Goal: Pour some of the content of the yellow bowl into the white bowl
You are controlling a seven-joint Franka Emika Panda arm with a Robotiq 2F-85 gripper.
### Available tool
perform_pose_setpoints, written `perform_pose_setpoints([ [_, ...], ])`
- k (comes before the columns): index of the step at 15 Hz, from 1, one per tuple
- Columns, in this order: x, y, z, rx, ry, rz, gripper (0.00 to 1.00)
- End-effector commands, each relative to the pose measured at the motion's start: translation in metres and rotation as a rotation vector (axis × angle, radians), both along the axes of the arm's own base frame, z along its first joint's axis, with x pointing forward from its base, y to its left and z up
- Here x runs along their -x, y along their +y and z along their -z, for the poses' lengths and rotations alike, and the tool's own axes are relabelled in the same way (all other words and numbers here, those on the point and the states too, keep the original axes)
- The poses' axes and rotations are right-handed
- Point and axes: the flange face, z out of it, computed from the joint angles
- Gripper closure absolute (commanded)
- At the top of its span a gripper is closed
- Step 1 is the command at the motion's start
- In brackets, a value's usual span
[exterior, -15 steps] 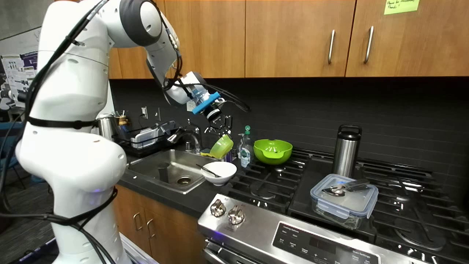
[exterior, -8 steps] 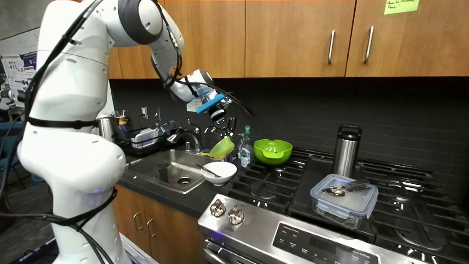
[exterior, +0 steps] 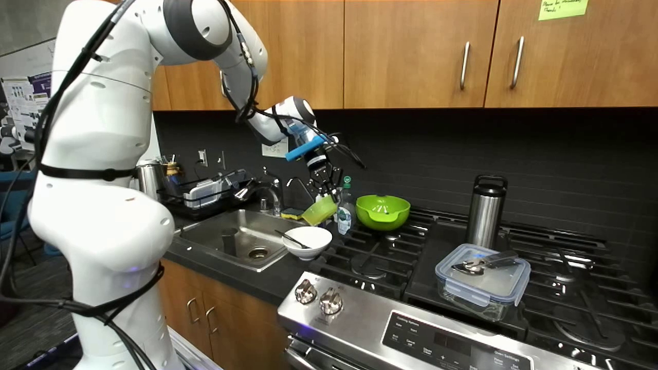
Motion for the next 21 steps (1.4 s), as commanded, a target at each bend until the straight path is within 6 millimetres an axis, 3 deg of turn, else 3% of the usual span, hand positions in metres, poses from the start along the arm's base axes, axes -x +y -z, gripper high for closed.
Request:
perform_pose_setpoints([
  [1, 0.003, -0.022, -0.010, -0.054, -0.033, 0.030, 0.99],
  [9, 0.008, -0.063, -0.011, -0.142, -0.088, 0.134, 0.99],
  [21, 0.037, -0.128, -0.003, -0.246, -0.149, 0.280, 0.99],
])
